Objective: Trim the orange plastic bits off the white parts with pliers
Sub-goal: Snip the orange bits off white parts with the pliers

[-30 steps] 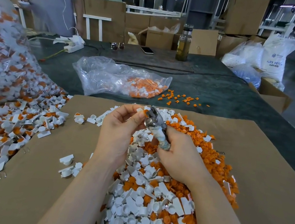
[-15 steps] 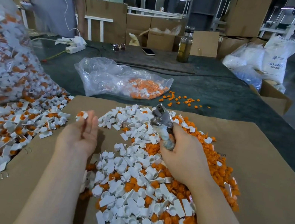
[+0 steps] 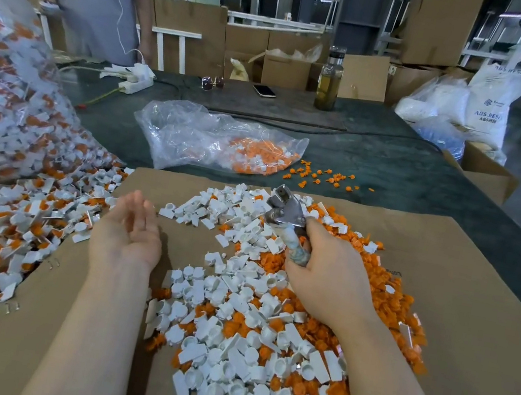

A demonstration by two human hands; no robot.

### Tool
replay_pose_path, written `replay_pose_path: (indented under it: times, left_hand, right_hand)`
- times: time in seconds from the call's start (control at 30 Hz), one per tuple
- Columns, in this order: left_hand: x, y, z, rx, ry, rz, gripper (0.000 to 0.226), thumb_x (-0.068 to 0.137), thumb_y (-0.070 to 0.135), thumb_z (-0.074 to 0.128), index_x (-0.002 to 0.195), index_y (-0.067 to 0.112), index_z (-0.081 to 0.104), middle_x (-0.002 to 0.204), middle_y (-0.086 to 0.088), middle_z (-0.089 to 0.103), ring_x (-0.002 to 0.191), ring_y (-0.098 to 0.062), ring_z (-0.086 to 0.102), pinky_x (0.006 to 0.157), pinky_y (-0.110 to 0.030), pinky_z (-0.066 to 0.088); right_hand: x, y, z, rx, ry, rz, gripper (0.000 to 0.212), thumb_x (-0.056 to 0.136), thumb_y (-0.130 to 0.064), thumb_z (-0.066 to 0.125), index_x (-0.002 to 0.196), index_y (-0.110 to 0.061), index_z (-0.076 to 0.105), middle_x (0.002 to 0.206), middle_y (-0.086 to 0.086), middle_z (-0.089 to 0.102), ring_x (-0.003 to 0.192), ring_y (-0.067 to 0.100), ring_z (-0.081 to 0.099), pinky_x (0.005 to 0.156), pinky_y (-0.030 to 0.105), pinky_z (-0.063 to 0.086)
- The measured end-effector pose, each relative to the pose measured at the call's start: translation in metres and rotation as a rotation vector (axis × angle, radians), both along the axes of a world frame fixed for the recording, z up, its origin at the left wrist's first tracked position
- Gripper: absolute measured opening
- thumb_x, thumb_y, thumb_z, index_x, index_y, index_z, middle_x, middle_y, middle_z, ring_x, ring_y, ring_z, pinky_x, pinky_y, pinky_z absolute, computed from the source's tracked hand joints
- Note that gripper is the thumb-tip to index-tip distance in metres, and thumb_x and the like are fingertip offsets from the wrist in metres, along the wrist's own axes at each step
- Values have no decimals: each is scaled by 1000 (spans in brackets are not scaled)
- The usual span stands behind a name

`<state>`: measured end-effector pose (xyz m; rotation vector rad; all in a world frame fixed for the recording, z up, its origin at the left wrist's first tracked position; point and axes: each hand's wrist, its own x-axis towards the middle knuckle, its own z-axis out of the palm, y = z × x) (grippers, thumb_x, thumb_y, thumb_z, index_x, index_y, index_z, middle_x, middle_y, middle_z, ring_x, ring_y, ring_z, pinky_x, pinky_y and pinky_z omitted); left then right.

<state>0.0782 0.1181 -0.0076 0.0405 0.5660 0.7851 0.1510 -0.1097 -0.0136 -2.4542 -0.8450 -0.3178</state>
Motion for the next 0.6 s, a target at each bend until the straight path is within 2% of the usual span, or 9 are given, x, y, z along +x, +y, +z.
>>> replay_pose_path:
  times: [0.07,0.13,0.2,0.27,0.33,0.4,0.47,0.53,0.6]
  left_hand:
    - [0,-9,6,206,97,-148,38,77,13,77,114,12,70,102,-2,76,68,-5,72,72,-22,59]
    - [1,-20,12,604,197,-408,43,66,19,80,109,21,75,99,4,76,68,-1,67,76,-21,56]
    - [0,-36,16,983,173,-708,38,69,21,81,105,30,78,103,9,75,82,-3,68,77,-22,54]
    - [2,-52,15,1191,121,-939,41,69,17,86,107,29,77,107,7,75,95,-8,68,79,-22,54]
    - [5,-66,12,1279,84,-1029,41,64,12,85,103,24,77,105,-2,74,97,-15,67,83,-25,55]
    - [7,-72,9,1276,64,-987,37,65,9,88,98,20,76,103,-7,73,95,-18,67,81,-25,56]
    - [8,-72,9,1229,54,-931,42,62,16,89,101,13,74,101,-10,73,93,-18,68,78,-23,56]
    - [9,-69,7,1209,39,-904,60,55,26,94,107,5,70,102,-13,72,96,-23,68,82,-28,55]
    - [9,-68,6,1208,16,-870,58,55,28,95,102,6,71,100,-13,72,95,-24,68,86,-31,54]
  right_hand:
    - [0,1,0,16,-7,6,21,86,-25,58,83,-30,38,61,-10,48,52,8,47,46,22,27]
    - [0,1,0,37,-1,12,20,86,-25,59,85,-30,39,64,-10,50,54,8,48,45,23,30]
    - [-1,2,1,62,18,21,20,86,-24,61,89,-27,42,69,-10,53,57,8,51,46,24,37]
    - [-2,2,1,106,34,46,22,83,-25,64,90,-26,43,71,-11,53,59,8,52,47,24,38]
    - [-4,3,3,142,67,81,26,78,-29,65,88,-27,40,72,-12,52,61,7,51,49,21,33]
    - [-5,4,5,173,106,108,28,74,-30,63,85,-30,38,74,-12,52,63,6,51,51,19,31]
    - [-6,6,6,178,105,120,28,75,-27,64,88,-30,39,77,-13,52,67,6,51,54,18,33]
    - [-6,7,8,167,67,121,31,74,-30,64,97,-28,44,86,-14,51,77,6,51,63,21,40]
    - [-6,7,8,126,21,114,42,72,-33,62,110,-25,48,98,-12,49,90,8,48,82,29,44]
